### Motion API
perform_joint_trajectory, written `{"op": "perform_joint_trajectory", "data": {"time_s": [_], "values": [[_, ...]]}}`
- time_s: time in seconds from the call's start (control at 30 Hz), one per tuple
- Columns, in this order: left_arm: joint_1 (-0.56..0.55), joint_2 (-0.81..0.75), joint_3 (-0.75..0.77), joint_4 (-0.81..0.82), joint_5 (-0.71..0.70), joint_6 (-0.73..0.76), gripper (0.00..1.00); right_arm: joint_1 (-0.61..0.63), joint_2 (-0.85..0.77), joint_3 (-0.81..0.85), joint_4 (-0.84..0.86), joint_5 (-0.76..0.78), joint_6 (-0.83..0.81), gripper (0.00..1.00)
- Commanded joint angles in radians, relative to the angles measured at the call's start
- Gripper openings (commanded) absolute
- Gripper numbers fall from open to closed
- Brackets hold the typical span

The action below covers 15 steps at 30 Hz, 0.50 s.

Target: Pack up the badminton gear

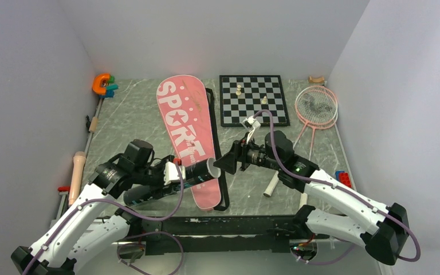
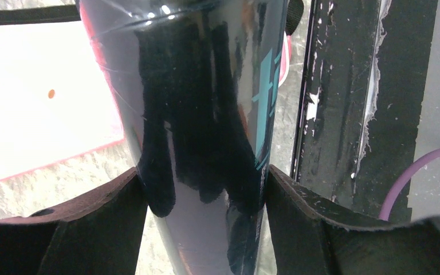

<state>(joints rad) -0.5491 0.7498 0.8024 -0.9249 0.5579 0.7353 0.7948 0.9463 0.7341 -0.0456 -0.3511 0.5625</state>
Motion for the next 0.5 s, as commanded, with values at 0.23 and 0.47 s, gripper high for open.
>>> {"op": "perform_joint_trajectory", "data": {"time_s": [0.23,0.47], "values": [[-0.004,-0.025,0.044,0.099,0.081,-0.014,0.29,0.091,0.083,0.034,0.054,0.069,0.008,0.74],[-0.005,-0.027,0.039,0.114,0.077,-0.026,0.29,0.119,0.023,0.019,0.007,0.082,0.008,0.76]]}}
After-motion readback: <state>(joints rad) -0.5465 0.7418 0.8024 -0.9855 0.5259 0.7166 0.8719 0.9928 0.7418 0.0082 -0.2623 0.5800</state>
